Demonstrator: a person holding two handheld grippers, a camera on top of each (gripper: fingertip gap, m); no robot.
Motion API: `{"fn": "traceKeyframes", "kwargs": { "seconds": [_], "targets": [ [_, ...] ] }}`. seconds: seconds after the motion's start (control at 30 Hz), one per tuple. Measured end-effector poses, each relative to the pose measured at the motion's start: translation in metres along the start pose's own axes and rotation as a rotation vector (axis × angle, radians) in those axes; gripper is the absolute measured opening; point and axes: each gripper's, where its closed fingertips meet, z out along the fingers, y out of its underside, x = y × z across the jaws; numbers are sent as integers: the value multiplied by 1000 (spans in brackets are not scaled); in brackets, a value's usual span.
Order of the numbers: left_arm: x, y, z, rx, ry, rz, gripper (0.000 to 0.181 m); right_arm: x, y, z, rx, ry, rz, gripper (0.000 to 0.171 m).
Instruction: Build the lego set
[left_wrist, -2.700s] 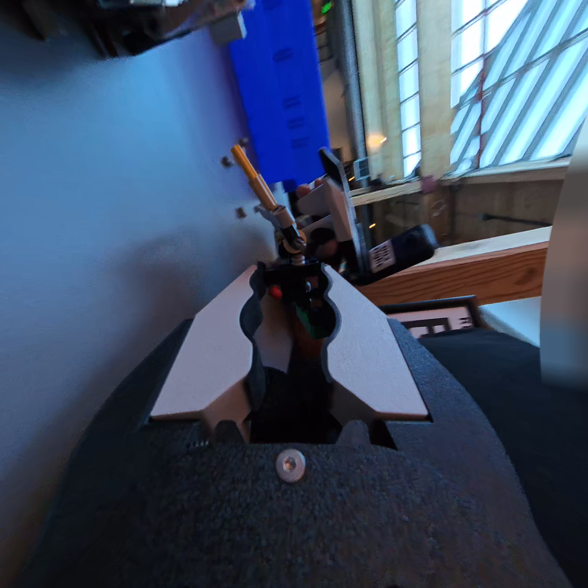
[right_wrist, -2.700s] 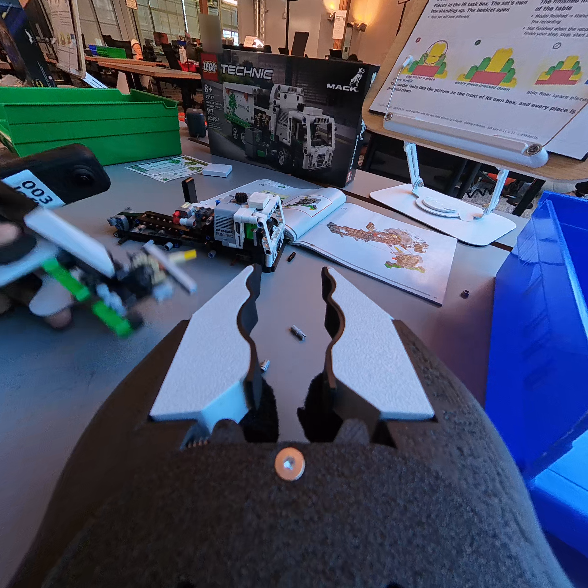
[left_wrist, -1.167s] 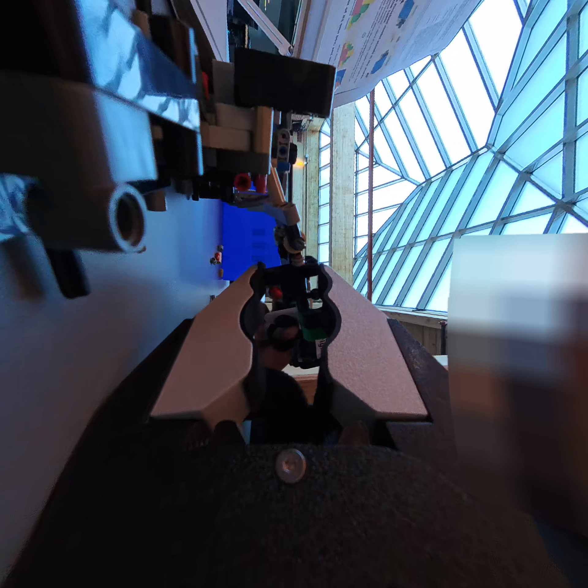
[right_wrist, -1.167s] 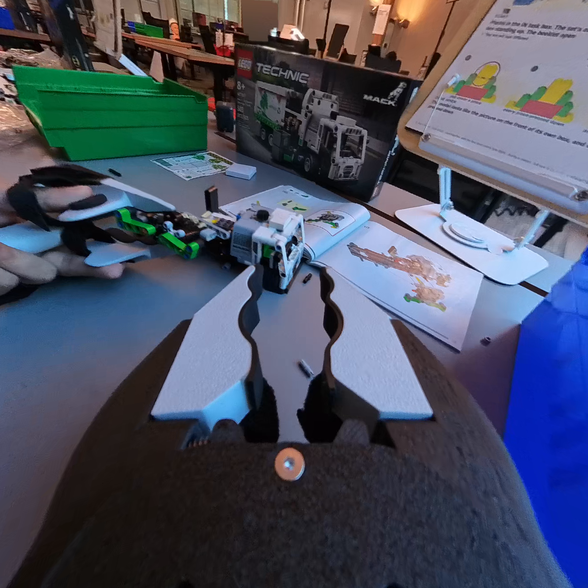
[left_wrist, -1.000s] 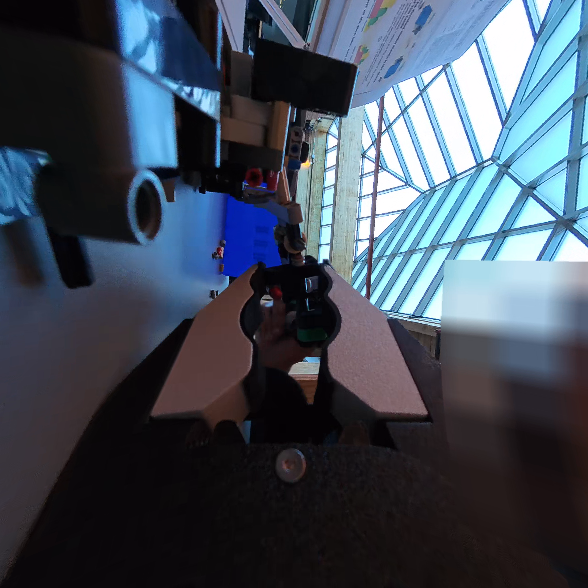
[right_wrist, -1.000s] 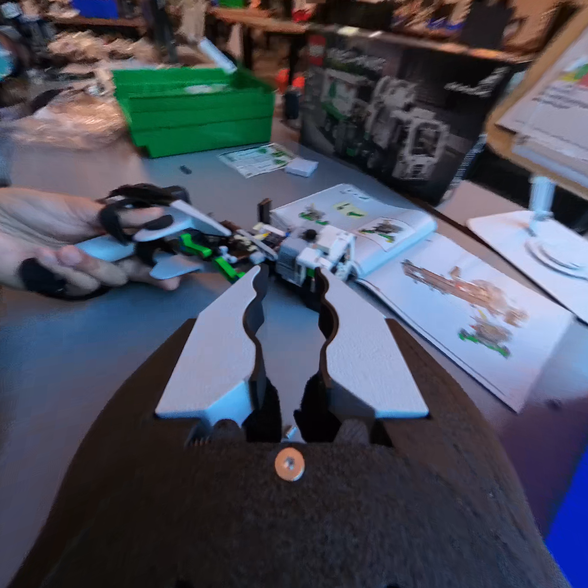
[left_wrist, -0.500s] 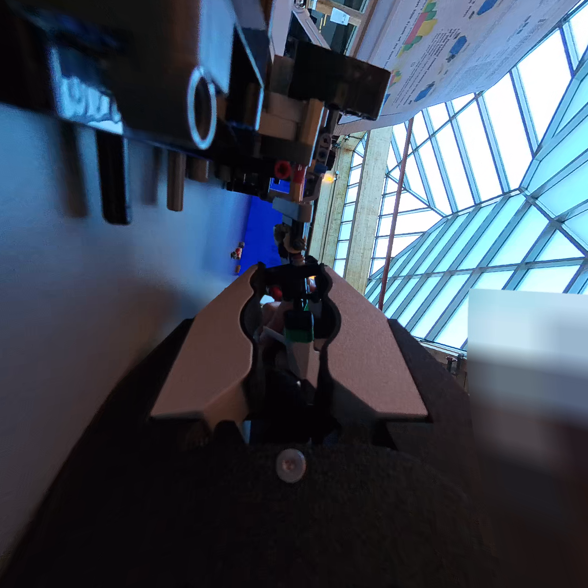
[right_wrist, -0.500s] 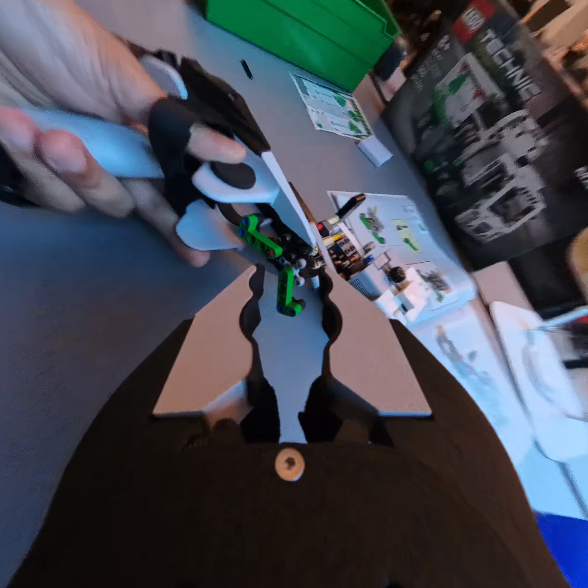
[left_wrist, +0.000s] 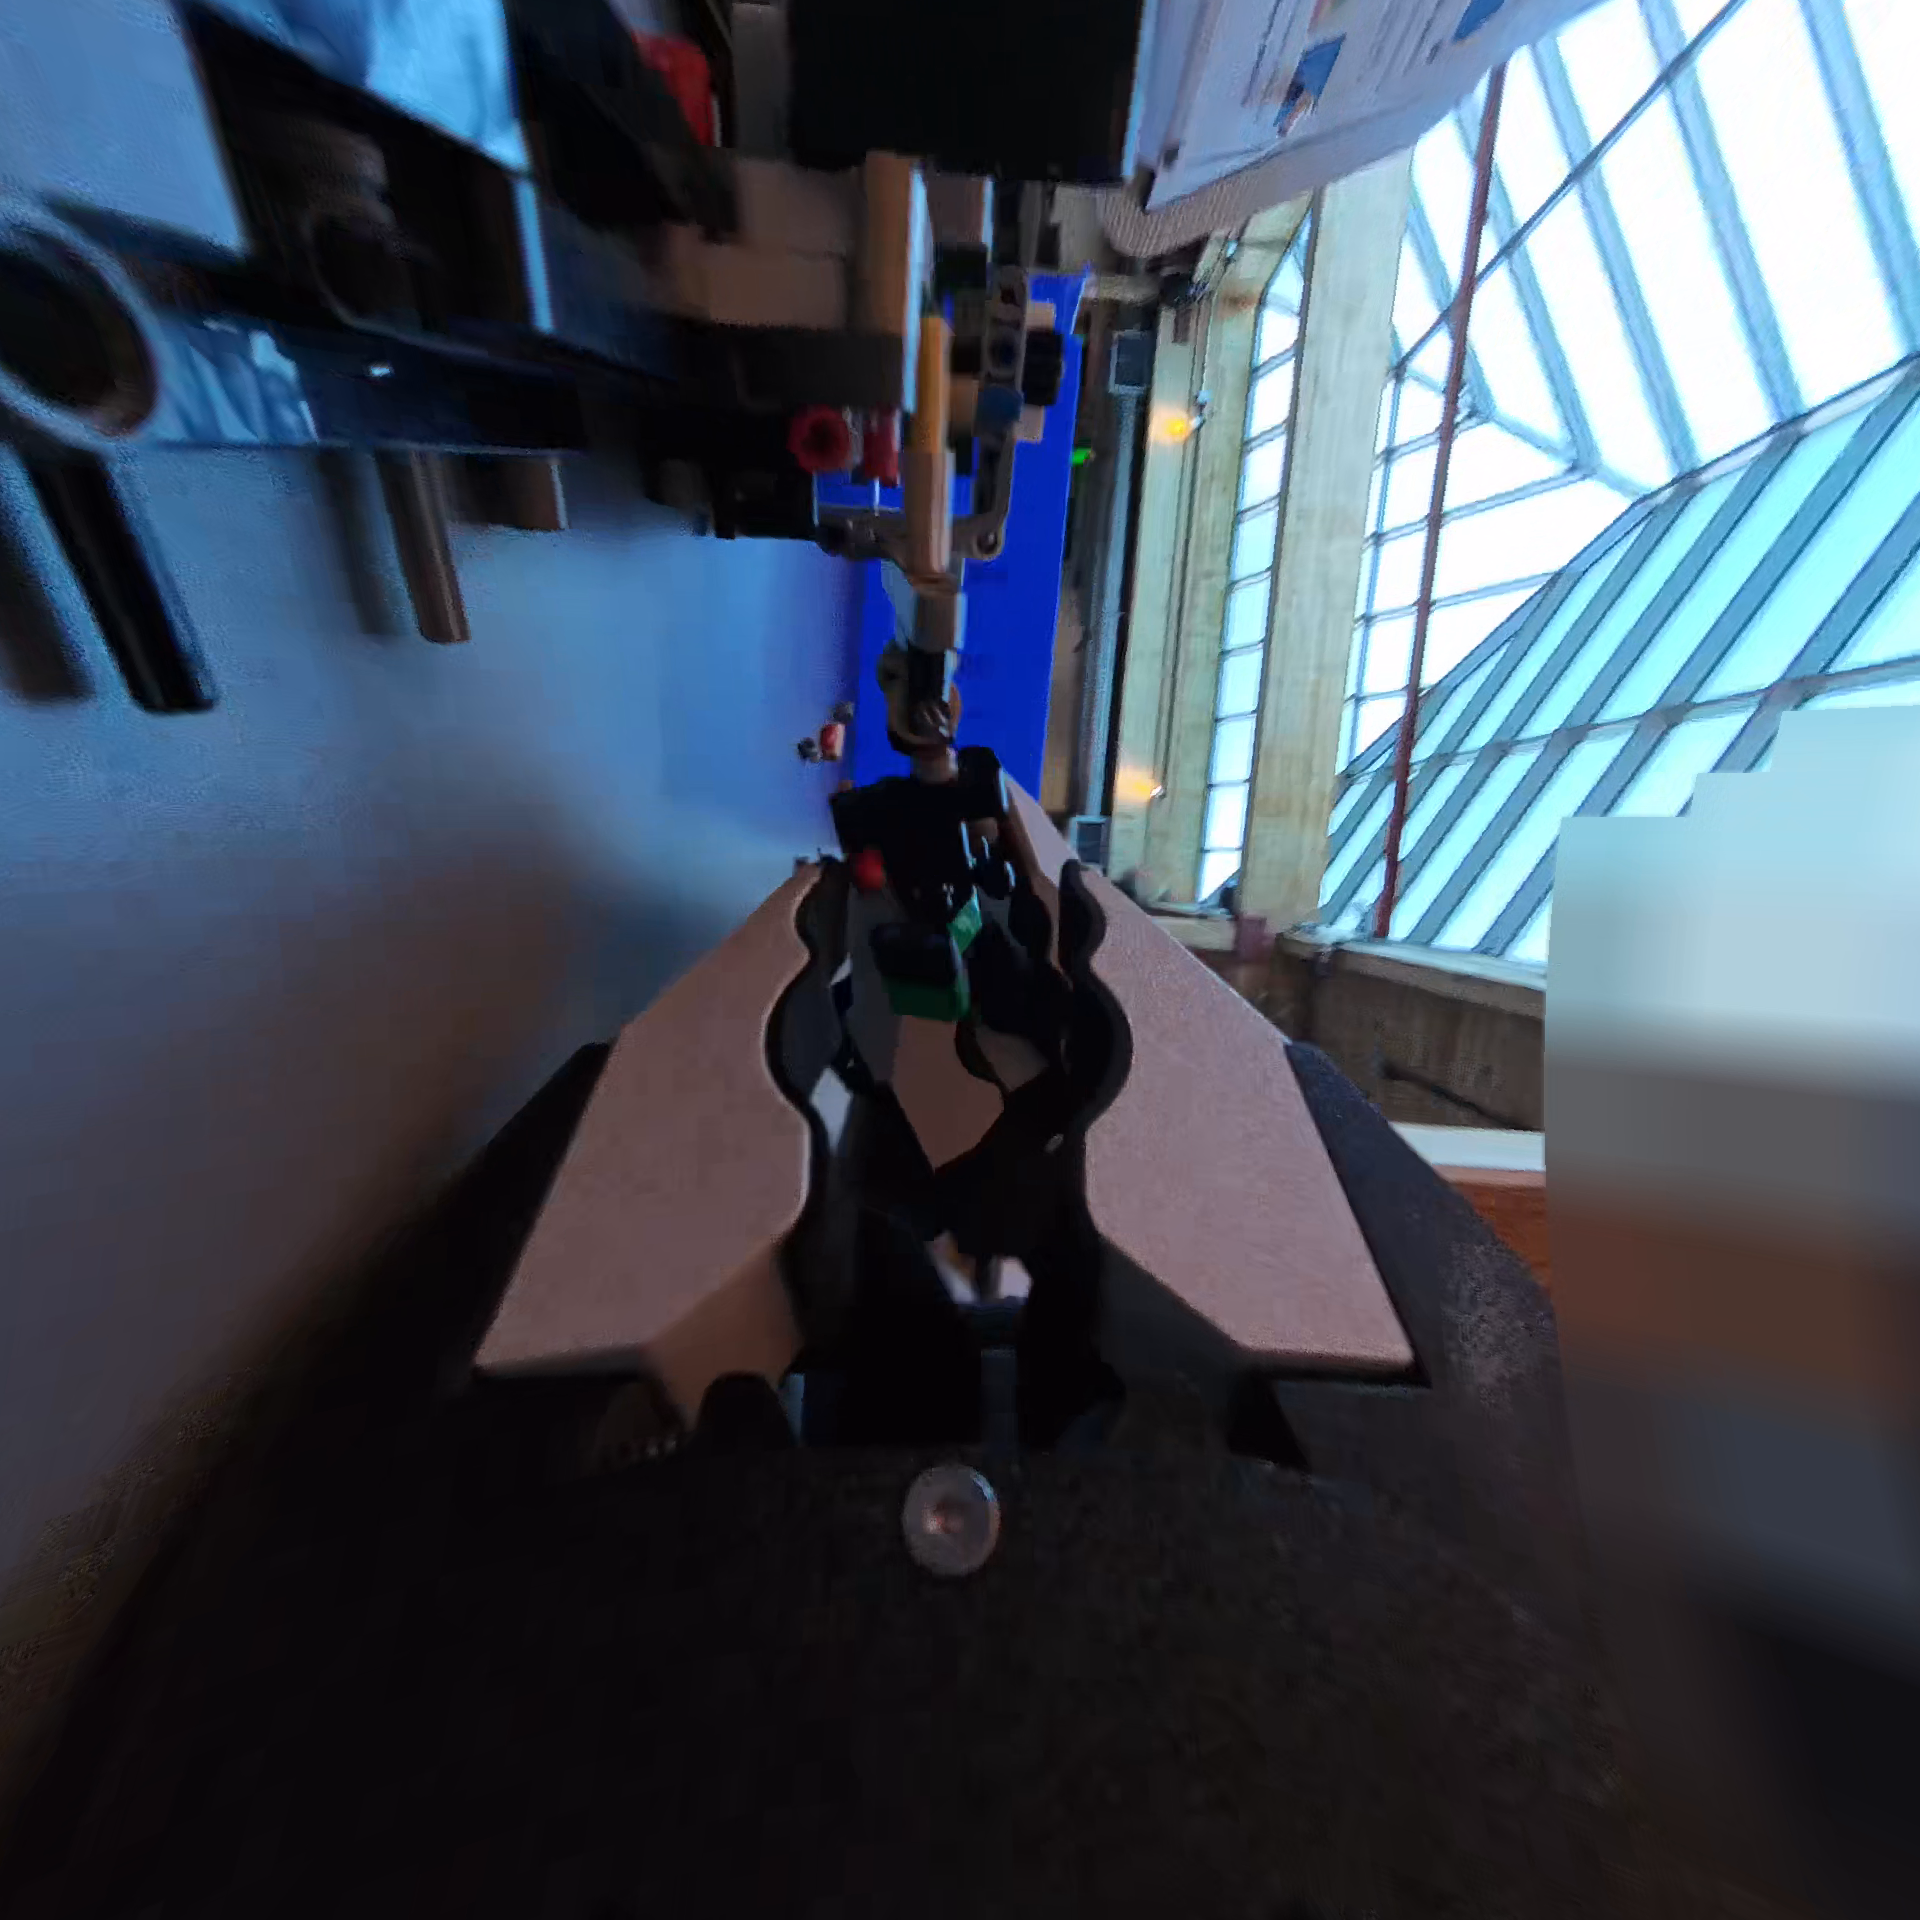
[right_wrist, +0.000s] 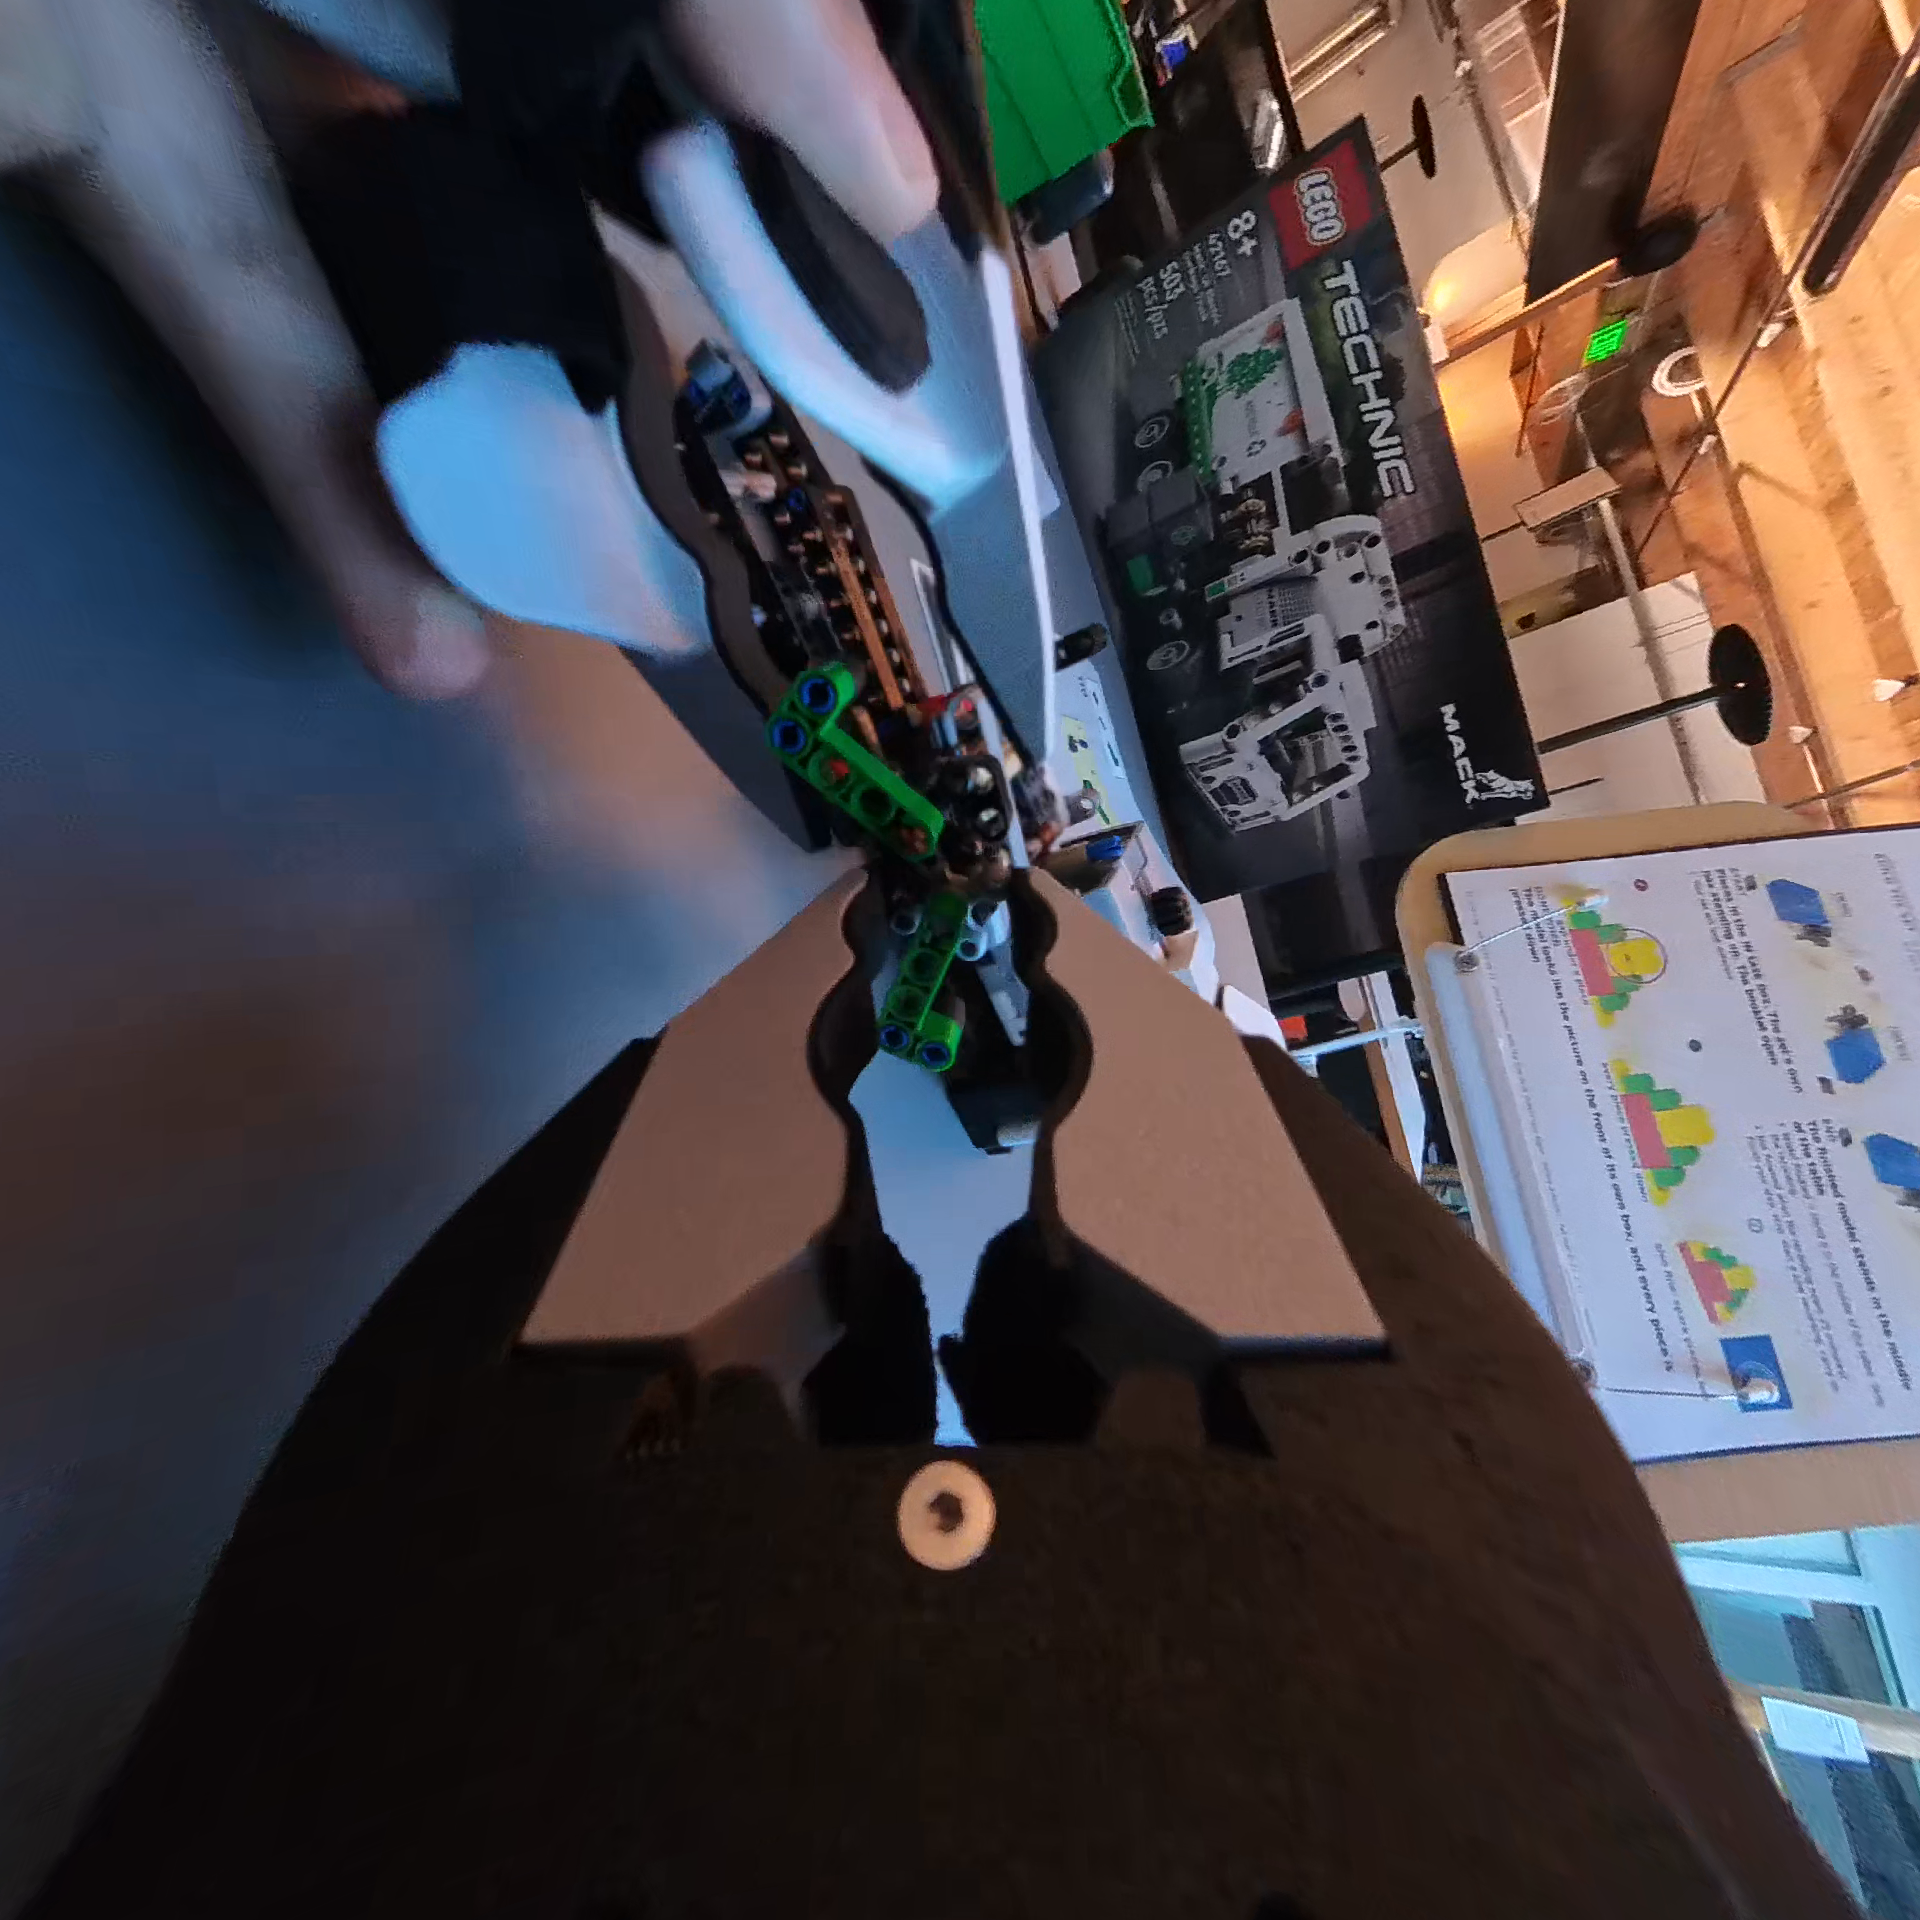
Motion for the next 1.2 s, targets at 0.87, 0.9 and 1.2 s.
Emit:
{"fn": "traceKeyframes", "kwargs": {
  "seconds": [0.87,0.9,1.2],
  "targets": [
    [-9,-77,-14,-751,-248,1464,67,-1,3,12,-155,-6,-136,21],
    [-10,-75,-12,-763,-243,1472,67,-1,3,12,-154,-8,-136,21],
    [-14,-74,-5,-731,-264,1537,70,0,0,14,-169,4,-247,21]
  ]
}}
